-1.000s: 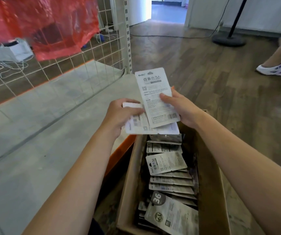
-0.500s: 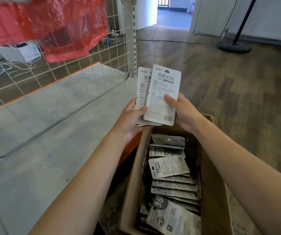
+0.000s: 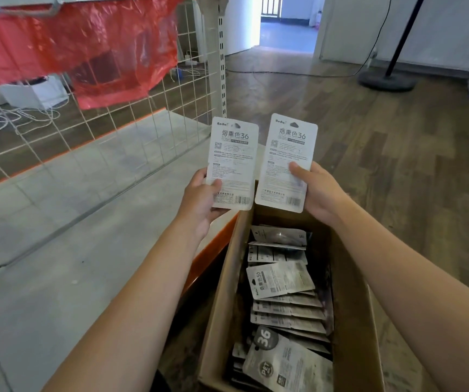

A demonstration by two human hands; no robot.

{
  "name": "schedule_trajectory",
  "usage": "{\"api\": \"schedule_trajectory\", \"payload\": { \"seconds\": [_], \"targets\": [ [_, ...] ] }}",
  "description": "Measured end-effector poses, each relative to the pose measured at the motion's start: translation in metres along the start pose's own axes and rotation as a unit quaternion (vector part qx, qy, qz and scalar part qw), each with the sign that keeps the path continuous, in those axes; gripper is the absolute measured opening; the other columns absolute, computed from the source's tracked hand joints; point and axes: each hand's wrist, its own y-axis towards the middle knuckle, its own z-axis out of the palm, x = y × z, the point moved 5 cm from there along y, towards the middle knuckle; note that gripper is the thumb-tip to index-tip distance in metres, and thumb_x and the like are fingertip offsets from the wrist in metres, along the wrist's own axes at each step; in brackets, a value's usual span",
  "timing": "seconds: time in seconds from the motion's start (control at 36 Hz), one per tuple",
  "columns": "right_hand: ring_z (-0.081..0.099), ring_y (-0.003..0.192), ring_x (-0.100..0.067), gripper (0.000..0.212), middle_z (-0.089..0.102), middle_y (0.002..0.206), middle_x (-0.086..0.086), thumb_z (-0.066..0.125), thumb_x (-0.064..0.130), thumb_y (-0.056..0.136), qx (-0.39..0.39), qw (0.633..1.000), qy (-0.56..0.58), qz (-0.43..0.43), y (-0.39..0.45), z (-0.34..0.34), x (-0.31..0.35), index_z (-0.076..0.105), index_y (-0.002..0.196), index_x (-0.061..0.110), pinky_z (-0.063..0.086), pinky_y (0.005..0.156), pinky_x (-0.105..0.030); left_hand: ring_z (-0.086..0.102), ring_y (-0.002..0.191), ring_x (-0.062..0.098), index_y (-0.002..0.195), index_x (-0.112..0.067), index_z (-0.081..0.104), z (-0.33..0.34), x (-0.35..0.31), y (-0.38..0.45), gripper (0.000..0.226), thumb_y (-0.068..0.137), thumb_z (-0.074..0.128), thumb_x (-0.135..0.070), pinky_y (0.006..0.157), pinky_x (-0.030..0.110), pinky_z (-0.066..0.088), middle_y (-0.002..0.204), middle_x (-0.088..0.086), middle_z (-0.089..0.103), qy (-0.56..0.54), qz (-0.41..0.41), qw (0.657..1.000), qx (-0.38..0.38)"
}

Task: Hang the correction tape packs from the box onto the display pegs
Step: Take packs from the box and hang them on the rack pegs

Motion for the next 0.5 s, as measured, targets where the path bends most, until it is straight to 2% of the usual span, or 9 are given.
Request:
{"api": "schedule_trajectory", "payload": {
  "seconds": [0.11, 0.17, 0.22, 0.31, 0.36, 0.42, 0.5],
  "targets": [
    [0.062, 0.113, -0.023, 0.026, 0.064, 0.124, -0.005, 0.046, 0.010, 0.099, 0.037, 0.999, -0.001, 0.004, -0.003, 0.022, -0.003, 0.054, 0.123, 0.015, 0.053, 0.093, -0.042, 0.065, 0.093, 0.018, 0.110, -0.024, 0.054, 0.011, -0.001, -0.004, 0.023, 0.101, 0.040, -0.007, 0.074, 0.034, 0.055, 0.104, 0.000, 0.068, 0.010, 0.011, 0.999, 0.030],
    [0.062, 0.113, -0.024, 0.023, 0.063, 0.124, -0.006, 0.048, 0.010, 0.098, 0.035, 0.999, -0.011, 0.011, -0.002, 0.032, -0.008, 0.052, 0.121, 0.015, 0.051, 0.096, -0.045, 0.068, 0.086, 0.016, 0.107, -0.024, 0.055, 0.019, 0.000, -0.009, 0.020, 0.101, 0.041, -0.011, 0.072, 0.034, 0.057, 0.096, 0.000, 0.070, 0.016, 0.016, 0.998, 0.057],
    [0.063, 0.112, -0.024, 0.030, 0.063, 0.124, -0.007, 0.050, 0.011, 0.098, 0.035, 0.999, -0.024, 0.011, -0.001, 0.038, -0.011, 0.048, 0.128, 0.011, 0.051, 0.096, -0.046, 0.070, 0.080, 0.016, 0.103, -0.024, 0.057, 0.025, 0.001, -0.012, 0.019, 0.101, 0.042, -0.013, 0.068, 0.033, 0.058, 0.085, -0.001, 0.071, 0.018, 0.014, 0.997, 0.074],
    [0.065, 0.109, -0.022, 0.022, 0.066, 0.121, -0.005, 0.049, 0.011, 0.098, 0.066, 0.997, -0.045, -0.002, -0.002, 0.043, -0.010, 0.056, 0.119, 0.014, 0.053, 0.093, -0.042, 0.069, 0.079, 0.017, 0.103, -0.024, 0.059, 0.024, 0.002, -0.014, 0.021, 0.102, 0.039, -0.017, 0.067, 0.032, 0.057, 0.080, -0.002, 0.071, 0.016, 0.013, 0.996, 0.081],
    [0.066, 0.107, -0.021, 0.022, 0.067, 0.119, -0.004, 0.050, 0.012, 0.098, 0.058, 0.997, -0.054, -0.001, 0.000, 0.041, -0.010, 0.056, 0.118, 0.015, 0.054, 0.092, -0.041, 0.068, 0.084, 0.017, 0.102, -0.022, 0.060, 0.023, 0.000, -0.014, 0.025, 0.104, 0.035, -0.025, 0.071, 0.032, 0.057, 0.086, 0.001, 0.071, 0.020, 0.006, 0.996, 0.081],
    [0.065, 0.107, -0.022, 0.029, 0.066, 0.119, -0.004, 0.054, 0.014, 0.096, 0.013, 0.996, -0.090, -0.006, 0.002, 0.037, -0.009, 0.050, 0.125, 0.012, 0.054, 0.091, -0.043, 0.065, 0.084, 0.015, 0.107, -0.017, 0.058, 0.024, 0.000, -0.014, 0.026, 0.104, 0.035, -0.031, 0.072, 0.028, 0.055, 0.094, 0.002, 0.068, 0.061, 0.005, 0.996, 0.059],
    [0.063, 0.108, -0.023, 0.030, 0.060, 0.122, -0.004, 0.055, 0.016, 0.096, -0.059, 0.983, -0.173, -0.027, 0.004, 0.033, -0.008, 0.040, 0.122, 0.011, 0.055, 0.089, -0.042, 0.058, 0.091, 0.010, 0.124, -0.014, 0.045, 0.024, 0.000, -0.011, 0.029, 0.099, 0.048, -0.029, 0.070, 0.020, 0.044, 0.118, 0.005, 0.060, 0.170, 0.056, 0.984, -0.006]
  ]
}}
